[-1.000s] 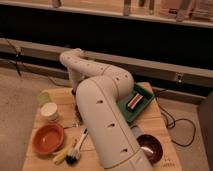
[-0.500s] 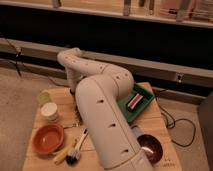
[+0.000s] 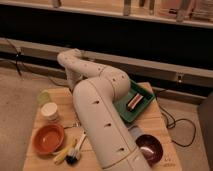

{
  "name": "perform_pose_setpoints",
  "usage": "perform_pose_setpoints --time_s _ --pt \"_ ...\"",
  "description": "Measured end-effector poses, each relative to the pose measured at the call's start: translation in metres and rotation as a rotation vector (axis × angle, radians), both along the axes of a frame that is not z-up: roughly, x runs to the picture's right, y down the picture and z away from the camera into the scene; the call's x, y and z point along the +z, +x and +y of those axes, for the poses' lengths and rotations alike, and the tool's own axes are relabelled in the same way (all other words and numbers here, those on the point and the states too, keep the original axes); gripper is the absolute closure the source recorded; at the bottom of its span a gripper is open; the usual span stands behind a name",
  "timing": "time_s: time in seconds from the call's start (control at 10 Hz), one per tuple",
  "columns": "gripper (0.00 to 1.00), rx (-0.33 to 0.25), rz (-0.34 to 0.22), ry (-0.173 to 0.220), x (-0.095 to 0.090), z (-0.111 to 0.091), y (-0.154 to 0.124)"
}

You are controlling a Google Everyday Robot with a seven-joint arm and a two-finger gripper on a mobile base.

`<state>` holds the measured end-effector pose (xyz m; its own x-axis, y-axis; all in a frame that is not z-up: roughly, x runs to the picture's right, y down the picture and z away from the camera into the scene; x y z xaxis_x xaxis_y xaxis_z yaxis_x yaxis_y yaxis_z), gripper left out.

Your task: Stack cups on top of each other

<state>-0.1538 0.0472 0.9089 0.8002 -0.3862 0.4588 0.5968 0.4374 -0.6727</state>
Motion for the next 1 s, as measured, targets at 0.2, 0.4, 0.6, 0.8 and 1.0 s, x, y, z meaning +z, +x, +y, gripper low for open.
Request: perform_pose_setpoints --time_s 0.2,0.4,0.6,0.8,1.0 --pt "0.57 -0.006 0.0 -0.006 0.001 0.001 -0.001" --pt "0.77 -0.016 -0.009 -0.01 0.001 0.002 -0.005" --pt "0.97 -0.017 -0.012 -0.014 0.002 0.002 -0.004" --pt "0.99 -0.022 -0.018 -0.015 0.001 0.003 -0.005" --pt "0.99 -0.02 -0.045 0.011 -0.005 -0.003 -0.01"
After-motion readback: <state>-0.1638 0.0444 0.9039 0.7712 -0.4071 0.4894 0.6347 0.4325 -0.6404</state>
